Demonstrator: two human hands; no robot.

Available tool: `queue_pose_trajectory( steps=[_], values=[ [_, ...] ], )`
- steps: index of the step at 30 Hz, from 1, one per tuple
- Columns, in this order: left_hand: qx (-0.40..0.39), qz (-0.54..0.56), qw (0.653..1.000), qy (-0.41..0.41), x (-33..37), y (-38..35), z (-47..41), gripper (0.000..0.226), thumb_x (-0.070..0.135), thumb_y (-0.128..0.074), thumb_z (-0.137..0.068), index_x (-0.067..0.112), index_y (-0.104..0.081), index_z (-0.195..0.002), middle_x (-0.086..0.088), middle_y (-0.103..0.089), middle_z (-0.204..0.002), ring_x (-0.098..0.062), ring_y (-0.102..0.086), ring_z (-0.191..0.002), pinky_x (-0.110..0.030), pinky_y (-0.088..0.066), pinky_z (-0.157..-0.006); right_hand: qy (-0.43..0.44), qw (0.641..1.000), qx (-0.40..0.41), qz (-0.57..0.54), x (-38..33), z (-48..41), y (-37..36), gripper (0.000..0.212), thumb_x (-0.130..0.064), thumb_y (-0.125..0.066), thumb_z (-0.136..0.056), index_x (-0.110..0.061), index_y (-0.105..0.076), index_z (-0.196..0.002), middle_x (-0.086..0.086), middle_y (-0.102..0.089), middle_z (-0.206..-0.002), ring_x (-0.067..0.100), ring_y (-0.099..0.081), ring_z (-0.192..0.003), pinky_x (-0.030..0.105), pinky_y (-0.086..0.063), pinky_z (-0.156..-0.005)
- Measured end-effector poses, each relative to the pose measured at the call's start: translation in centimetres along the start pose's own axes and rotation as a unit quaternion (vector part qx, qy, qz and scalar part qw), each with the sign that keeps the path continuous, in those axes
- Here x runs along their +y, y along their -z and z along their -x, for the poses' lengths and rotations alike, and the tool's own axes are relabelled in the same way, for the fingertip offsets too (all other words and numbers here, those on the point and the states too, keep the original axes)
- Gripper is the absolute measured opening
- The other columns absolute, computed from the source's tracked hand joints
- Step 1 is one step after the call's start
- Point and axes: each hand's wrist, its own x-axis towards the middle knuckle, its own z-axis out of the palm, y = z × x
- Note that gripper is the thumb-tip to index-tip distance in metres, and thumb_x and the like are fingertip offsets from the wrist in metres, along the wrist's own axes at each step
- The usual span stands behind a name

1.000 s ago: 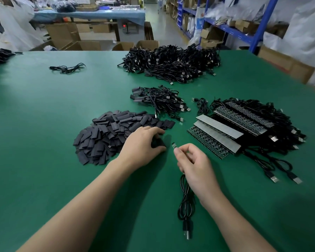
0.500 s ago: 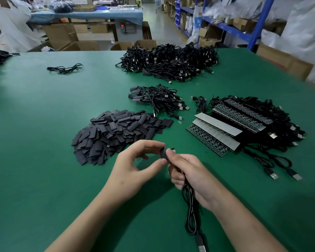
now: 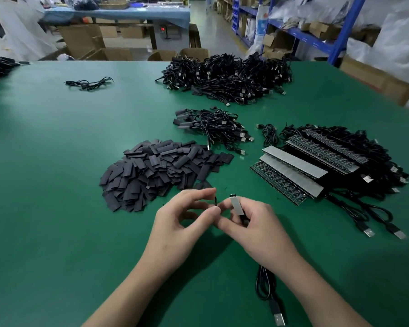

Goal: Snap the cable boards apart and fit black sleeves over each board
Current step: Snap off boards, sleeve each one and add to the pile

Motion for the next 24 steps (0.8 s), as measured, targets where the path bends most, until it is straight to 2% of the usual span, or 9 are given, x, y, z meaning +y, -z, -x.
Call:
queue_pose_trajectory(
  steps=[3,6,10,12,14,15,18,21,24],
  values=[
    [-0.008,-0.011,1.0,0.013,0.0,0.2,-0.1,0.024,0.043,-0.072,-0.083,0.03,-0.08,-0.101,0.009,-0.077,-0.105,-0.014,-0.072,-0.103,-0.049,-0.057,-0.091,0.013,1.0,0.001,0.023,0.0,0.1,0.0,0.02,-0.047,-0.079,-0.083,-0.032,-0.068,-0.089,-0.012,-0.034,-0.055,0.004,-0.032,-0.051,0.021,-0.025,-0.048],
    [0.002,-0.012,1.0,0.005,0.0,0.2,-0.1,0.018,0.039,-0.076,-0.084,0.029,-0.081,-0.098,0.01,-0.078,-0.103,-0.013,-0.073,-0.101,-0.04,-0.057,-0.091,0.016,1.0,-0.007,0.015,-0.1,0.1,0.0,0.025,-0.055,-0.076,-0.08,-0.034,-0.067,-0.091,-0.012,-0.034,-0.056,0.004,-0.032,-0.052,0.021,-0.027,-0.049],
    [0.052,-0.022,0.998,-0.026,0.2,0.7,-0.5,0.021,0.035,-0.084,-0.083,0.024,-0.081,-0.1,0.014,-0.079,-0.1,-0.007,-0.075,-0.096,-0.024,-0.057,-0.09,0.001,1.0,-0.027,0.013,-0.1,-0.1,0.6,0.036,-0.064,-0.061,-0.082,-0.031,-0.057,-0.096,-0.015,-0.044,-0.058,0.002,-0.037,-0.052,0.018,-0.032,-0.052],
    [0.067,-0.085,0.991,-0.077,0.2,1.3,-0.5,0.023,0.035,-0.08,-0.08,0.024,-0.082,-0.1,0.018,-0.078,-0.096,-0.005,-0.075,-0.092,-0.021,-0.056,-0.086,-0.022,0.999,-0.037,-0.03,0.0,-0.2,0.8,0.036,-0.06,-0.049,-0.086,-0.024,-0.049,-0.091,-0.013,-0.04,-0.06,0.008,-0.032,-0.055,0.028,-0.029,-0.057],
    [0.072,-0.145,0.979,-0.122,0.2,1.7,-0.6,0.022,0.033,-0.081,-0.079,0.023,-0.083,-0.099,0.018,-0.078,-0.094,-0.005,-0.074,-0.09,-0.023,-0.057,-0.084,-0.056,0.993,-0.053,-0.089,0.0,-0.4,1.0,0.031,-0.048,-0.041,-0.089,-0.017,-0.042,-0.089,-0.006,-0.034,-0.066,0.013,-0.025,-0.059,0.039,-0.022,-0.059],
    [0.075,-0.168,0.973,-0.137,0.1,1.8,-0.6,0.022,0.033,-0.082,-0.08,0.021,-0.083,-0.098,0.017,-0.078,-0.095,-0.003,-0.074,-0.09,-0.025,-0.058,-0.084,-0.063,0.991,-0.058,-0.098,-0.1,-0.4,1.2,0.027,-0.045,-0.04,-0.089,-0.018,-0.041,-0.086,-0.004,-0.033,-0.067,0.013,-0.024,-0.06,0.04,-0.021,-0.059],
    [0.082,-0.215,0.96,-0.159,0.0,1.9,-0.7,0.023,0.037,-0.081,-0.081,0.02,-0.083,-0.095,0.015,-0.077,-0.095,-0.001,-0.073,-0.089,-0.031,-0.06,-0.083,-0.043,0.993,-0.058,-0.09,0.0,-0.5,1.5,0.031,-0.051,-0.046,-0.091,-0.021,-0.047,-0.082,-0.006,-0.038,-0.066,0.013,-0.031,-0.062,0.035,-0.029,-0.06],
    [0.081,-0.257,0.948,-0.17,-0.2,1.9,-0.6,0.021,0.037,-0.083,-0.079,0.022,-0.084,-0.094,0.016,-0.077,-0.094,-0.006,-0.073,-0.086,-0.035,-0.061,-0.08,-0.007,0.995,-0.054,-0.08,0.1,-0.4,1.5,0.027,-0.044,-0.052,-0.097,-0.02,-0.058,-0.086,-0.009,-0.046,-0.065,0.011,-0.04,-0.065,0.032,-0.036,-0.065],
    [0.079,-0.315,0.929,-0.18,-0.3,2.0,-0.6,0.019,0.039,-0.085,-0.079,0.025,-0.084,-0.092,0.017,-0.076,-0.093,-0.01,-0.072,-0.084,-0.036,-0.059,-0.082,0.021,0.998,-0.048,-0.039,0.1,-0.3,1.4,0.022,-0.043,-0.054,-0.097,-0.026,-0.064,-0.088,-0.014,-0.049,-0.065,0.009,-0.042,-0.064,0.029,-0.036,-0.063]
  ],
)
